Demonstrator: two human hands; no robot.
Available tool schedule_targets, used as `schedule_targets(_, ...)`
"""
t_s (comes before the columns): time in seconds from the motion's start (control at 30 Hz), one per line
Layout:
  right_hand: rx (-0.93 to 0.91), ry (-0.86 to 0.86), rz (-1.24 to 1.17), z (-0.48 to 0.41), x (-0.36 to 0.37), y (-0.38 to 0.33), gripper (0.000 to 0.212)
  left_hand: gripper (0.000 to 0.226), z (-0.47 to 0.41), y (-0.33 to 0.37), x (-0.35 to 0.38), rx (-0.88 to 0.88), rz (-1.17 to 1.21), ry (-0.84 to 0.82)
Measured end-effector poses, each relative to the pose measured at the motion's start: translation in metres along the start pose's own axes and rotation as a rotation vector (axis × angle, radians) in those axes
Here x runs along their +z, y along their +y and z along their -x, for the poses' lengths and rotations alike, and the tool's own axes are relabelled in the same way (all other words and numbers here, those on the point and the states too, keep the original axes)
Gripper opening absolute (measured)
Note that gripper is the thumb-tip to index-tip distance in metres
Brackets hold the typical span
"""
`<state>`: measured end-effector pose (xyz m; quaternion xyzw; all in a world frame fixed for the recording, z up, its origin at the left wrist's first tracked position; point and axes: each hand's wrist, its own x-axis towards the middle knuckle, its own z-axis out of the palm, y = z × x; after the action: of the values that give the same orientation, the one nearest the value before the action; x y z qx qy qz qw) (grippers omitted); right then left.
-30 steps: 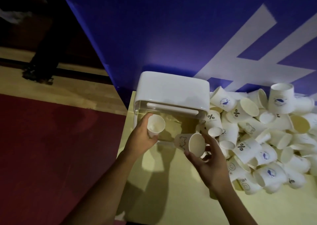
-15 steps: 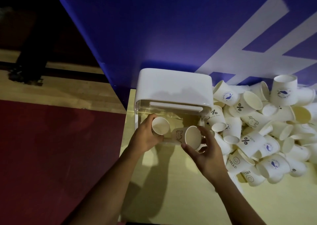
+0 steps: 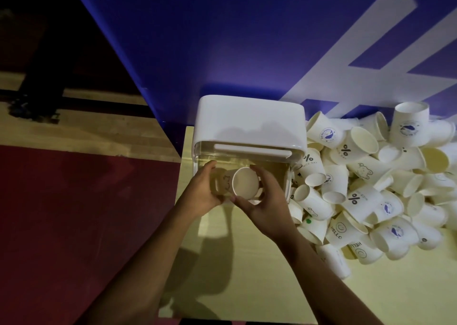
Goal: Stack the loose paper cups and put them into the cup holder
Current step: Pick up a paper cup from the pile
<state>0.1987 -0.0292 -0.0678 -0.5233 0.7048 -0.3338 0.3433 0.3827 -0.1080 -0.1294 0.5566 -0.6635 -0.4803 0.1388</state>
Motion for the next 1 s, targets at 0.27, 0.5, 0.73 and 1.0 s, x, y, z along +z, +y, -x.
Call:
schedule_targets(0.27,-0.068,-0.067,0.078,-0.021,0.013,-0.015,0.079,0.064,0.004,0.003,-0.005,0.033,0.016,0.007)
schedule_targets(0.5,-0.071,-0.109,0.155,-0.026,0.021,-0.017,0.084,0.062,0.004,0.002,-0.009,0.014,0.097,0.003)
schedule_targets(0.73,0.016,-0.195,0.180,-0.036,0.040,-0.002,0.088,0.066,0.005,0.002,-0.010,0.023,0.113,-0.003)
schedule_targets(1.0,0.061,-0.262,0.092,-0.041,0.058,0.024,0.076,0.059,0.010,-0.001,-0.013,0.072,0.160,-0.023)
